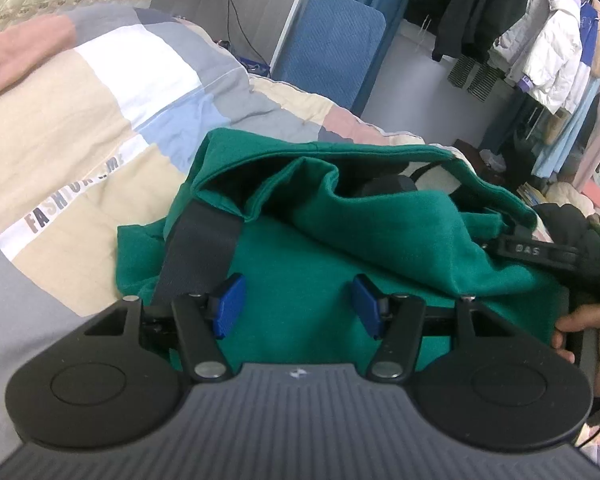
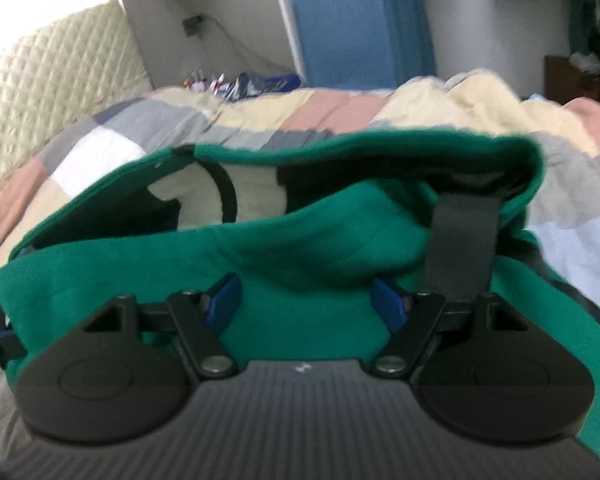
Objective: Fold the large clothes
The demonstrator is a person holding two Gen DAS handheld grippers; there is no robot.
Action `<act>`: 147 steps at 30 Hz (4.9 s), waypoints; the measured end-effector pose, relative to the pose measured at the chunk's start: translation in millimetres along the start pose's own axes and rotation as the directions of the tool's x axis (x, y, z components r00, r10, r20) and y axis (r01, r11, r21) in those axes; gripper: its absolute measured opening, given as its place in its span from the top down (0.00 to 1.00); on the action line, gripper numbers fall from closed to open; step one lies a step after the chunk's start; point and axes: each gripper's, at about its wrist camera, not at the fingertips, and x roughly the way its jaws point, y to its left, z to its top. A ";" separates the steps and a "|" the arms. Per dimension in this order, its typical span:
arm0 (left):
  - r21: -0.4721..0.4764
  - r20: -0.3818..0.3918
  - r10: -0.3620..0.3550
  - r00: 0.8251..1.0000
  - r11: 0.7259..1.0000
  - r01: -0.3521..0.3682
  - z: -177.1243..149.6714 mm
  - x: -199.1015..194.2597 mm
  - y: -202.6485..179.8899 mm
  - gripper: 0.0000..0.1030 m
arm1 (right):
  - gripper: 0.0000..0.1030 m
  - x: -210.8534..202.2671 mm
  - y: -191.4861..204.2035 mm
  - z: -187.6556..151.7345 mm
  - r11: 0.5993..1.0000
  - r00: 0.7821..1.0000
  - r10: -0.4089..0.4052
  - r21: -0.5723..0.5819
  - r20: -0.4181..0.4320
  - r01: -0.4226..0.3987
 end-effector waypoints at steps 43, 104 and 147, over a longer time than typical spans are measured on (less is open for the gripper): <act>0.062 0.109 0.000 0.994 0.998 -0.007 7.4 15.2 -10.5 0.36 | 0.29 82.2 -72.4 56.1 0.984 0.988 -0.141 0.098 -0.057 0.146; -0.625 -0.079 -0.350 0.933 0.747 0.227 -50.6 25.2 38.3 0.08 | 0.08 -39.5 -59.3 -83.6 0.695 0.987 0.142 0.718 -0.082 -0.040; -0.694 0.050 -0.299 0.953 0.676 0.249 -39.4 41.4 42.5 0.51 | 0.76 -59.3 -80.8 -66.4 0.743 0.996 0.078 0.663 0.040 -0.084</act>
